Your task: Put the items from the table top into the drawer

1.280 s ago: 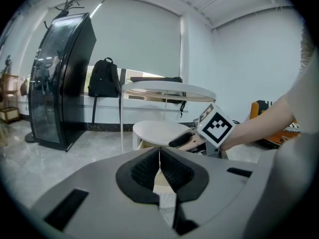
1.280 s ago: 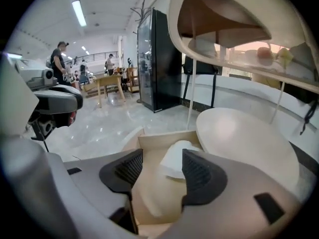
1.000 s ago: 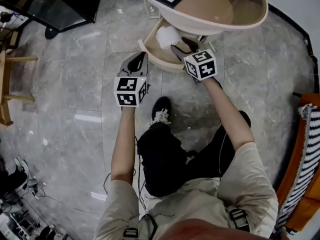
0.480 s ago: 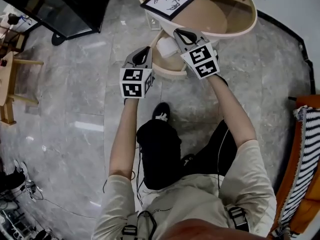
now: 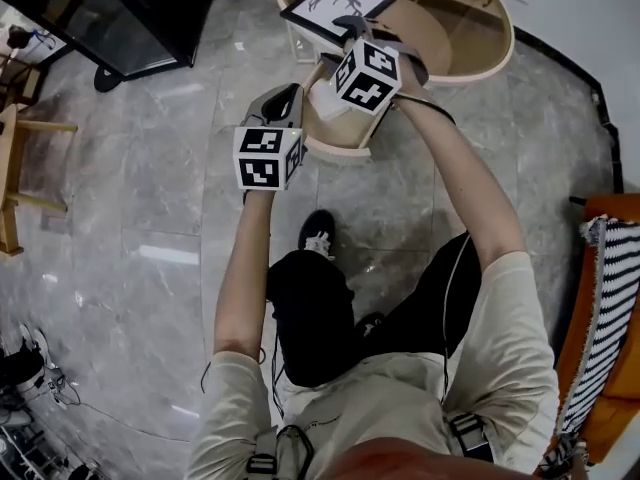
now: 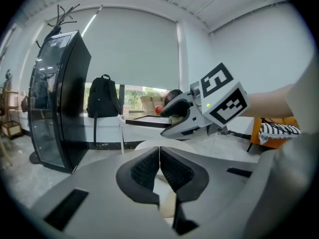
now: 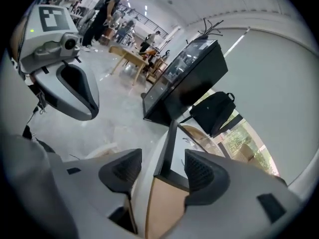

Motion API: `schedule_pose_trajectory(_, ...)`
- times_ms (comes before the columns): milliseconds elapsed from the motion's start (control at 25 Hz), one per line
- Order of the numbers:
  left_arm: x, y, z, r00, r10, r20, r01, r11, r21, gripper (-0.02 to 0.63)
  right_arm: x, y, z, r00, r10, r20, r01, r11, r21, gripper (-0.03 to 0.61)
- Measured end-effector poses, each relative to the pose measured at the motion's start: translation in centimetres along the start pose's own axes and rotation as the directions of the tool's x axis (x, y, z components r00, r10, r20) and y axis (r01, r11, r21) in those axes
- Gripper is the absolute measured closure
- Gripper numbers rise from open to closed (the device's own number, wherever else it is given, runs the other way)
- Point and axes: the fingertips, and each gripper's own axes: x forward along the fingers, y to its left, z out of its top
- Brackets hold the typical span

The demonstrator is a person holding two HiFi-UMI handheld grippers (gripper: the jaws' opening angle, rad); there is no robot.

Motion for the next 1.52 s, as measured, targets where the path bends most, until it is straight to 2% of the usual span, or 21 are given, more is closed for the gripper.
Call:
schedule_pose_trajectory(160, -1.2, 1.5, -1.5, 0.999, 0.038, -0.011, -0.038, 0.999, -0.022, 0.592, 1.3, 0.8, -0.9, 0.997, 0.038, -0.064, -0.038, 0.999, -0.008, 0.319)
schedule_pose_trajectory(320, -1.9, 2.3, -2.4, 0.998, 0.049, -0.029, -0.050, 0.998, -0.027, 0.592, -0.3, 2.3, -0.6, 1.000, 0.022, -0.015, -0.022, 1.000, -0.018, 0.319)
schedule_pose_trajectory(400, -2.1, 2.4, -2.6, 0.998, 0.049, -0.025, -0.050, 0.998, -0.029, 0.592, -1.2, 3.4, -0.5, 1.000, 0.013, 0.001, -0.013, 0.998, -0.064, 0.321)
schedule_pose_trajectory(520, -2.1, 2.2, -2.8, 0.999, 0.046, -0.020, -0.047, 0.998, -0.032, 0.592, -2.3, 4.1, -0.8, 0.997, -0.080, 0.019, 0.082, 0.978, -0.191, 0.321)
schedule_pose_trajectory(600, -2.0, 2.0, -2.9, 0.999, 0.040, -0.018, -0.041, 0.998, -0.038, 0.592, -2.0, 3.8, -1.2, 0.984, -0.174, 0.023, 0.174, 0.941, -0.289, 0.320)
schedule_pose_trajectory(680, -1.9, 1.8, -3.2, 0.999, 0.035, -0.023, -0.036, 0.999, -0.040, 0.592, -1.0, 3.2, -1.7, 0.972, -0.236, 0.010, 0.226, 0.916, -0.332, 0.319)
schedule_pose_trajectory(720, -1.8, 1.7, -3.3, 0.999, 0.032, -0.027, -0.033, 0.999, -0.040, 0.592, -0.5, 2.7, -1.9, 0.967, -0.253, 0.001, 0.240, 0.915, -0.326, 0.319)
schedule_pose_trajectory(880, -1.9, 1.6, -3.7, 0.999, 0.027, -0.041, -0.029, 0.999, -0.030, 0.592, 0.8, 1.4, -1.9, 0.964, -0.263, -0.022, 0.253, 0.942, -0.219, 0.321)
schedule_pose_trajectory(1040, -2.6, 2.2, -4.0, 0.998, 0.037, -0.046, -0.038, 0.999, -0.012, 0.592, 0.2, 1.8, -1.6, 0.959, -0.284, 0.010, 0.279, 0.933, -0.226, 0.366)
schedule_pose_trajectory(1200, -3.5, 3.9, -4.4, 0.997, 0.066, -0.044, -0.068, 0.997, -0.044, 0.592, -1.9, 2.4, -0.3, 0.943, -0.316, 0.104, 0.333, 0.893, -0.302, 0.457)
schedule_pose_trajectory(1360, -3.7, 5.1, -5.0, 0.994, 0.099, -0.043, -0.103, 0.990, -0.093, 0.592, -4.7, 2.3, 1.3, 0.895, -0.380, 0.231, 0.442, 0.819, -0.366, 0.528)
schedule_pose_trajectory(1520, -4.1, 5.2, -5.4, 0.993, 0.112, -0.029, -0.115, 0.986, -0.122, 0.592, -6.4, 3.3, 3.6, 0.851, -0.396, 0.344, 0.511, 0.773, -0.376, 0.537)
